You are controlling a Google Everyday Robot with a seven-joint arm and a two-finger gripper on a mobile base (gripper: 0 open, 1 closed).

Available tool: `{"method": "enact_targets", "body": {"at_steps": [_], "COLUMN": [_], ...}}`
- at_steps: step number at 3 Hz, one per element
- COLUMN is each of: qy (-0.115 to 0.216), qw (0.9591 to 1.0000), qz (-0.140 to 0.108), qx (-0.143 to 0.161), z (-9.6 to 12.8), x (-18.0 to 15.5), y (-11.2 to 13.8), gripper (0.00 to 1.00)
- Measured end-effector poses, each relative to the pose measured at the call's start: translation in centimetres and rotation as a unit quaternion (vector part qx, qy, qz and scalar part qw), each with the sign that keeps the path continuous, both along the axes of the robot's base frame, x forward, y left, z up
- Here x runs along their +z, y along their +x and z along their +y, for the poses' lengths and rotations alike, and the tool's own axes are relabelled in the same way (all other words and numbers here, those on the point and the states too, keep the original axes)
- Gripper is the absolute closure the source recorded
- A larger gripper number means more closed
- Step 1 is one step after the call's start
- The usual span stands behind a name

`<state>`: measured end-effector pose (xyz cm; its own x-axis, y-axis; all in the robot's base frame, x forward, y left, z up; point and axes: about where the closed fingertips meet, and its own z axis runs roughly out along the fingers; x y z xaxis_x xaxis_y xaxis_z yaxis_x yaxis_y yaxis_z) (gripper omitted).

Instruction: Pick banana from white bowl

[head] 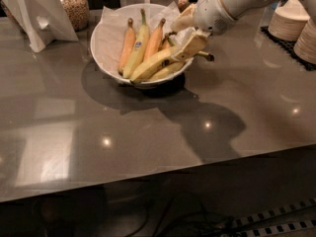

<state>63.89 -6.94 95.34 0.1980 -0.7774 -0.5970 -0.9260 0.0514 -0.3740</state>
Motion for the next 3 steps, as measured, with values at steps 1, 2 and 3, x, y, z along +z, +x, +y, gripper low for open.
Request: {"method": "enact_targets", "body": {"at_steps": [1,2,3], "qy": [-0.006,-0.008,-0.005], "qw": [0.9999,0.9997,0.9995], "qz": [0.013,0.024,0.03], "qx": [0.002,0.004,0.009], "z": [0.0,0.0,0.3], "x": [-1.0,-1.8,-2.3], "y": [0.3,0.4,0.7], "gripper": [0.49,0.46,0.4]}}
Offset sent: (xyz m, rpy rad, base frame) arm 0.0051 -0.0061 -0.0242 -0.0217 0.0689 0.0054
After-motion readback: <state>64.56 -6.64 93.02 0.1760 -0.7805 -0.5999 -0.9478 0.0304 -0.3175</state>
